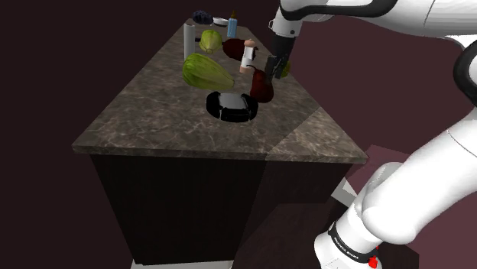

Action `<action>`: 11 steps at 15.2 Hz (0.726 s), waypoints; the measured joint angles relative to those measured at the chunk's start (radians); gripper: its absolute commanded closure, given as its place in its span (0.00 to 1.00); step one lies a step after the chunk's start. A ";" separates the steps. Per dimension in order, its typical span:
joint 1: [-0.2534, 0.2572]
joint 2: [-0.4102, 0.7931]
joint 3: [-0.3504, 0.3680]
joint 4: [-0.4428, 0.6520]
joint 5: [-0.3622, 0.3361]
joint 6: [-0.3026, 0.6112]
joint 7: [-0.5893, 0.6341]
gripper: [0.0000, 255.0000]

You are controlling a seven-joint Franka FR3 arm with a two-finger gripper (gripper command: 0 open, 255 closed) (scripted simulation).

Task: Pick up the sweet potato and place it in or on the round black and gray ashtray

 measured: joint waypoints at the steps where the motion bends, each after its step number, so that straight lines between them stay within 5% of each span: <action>1: -0.004 0.036 -0.013 0.045 0.008 -0.009 -0.034 0.00; 9: -0.052 0.391 -0.063 0.492 0.117 -0.101 -0.253 0.00; 11: -0.064 0.425 -0.066 0.516 0.129 -0.092 -0.279 0.00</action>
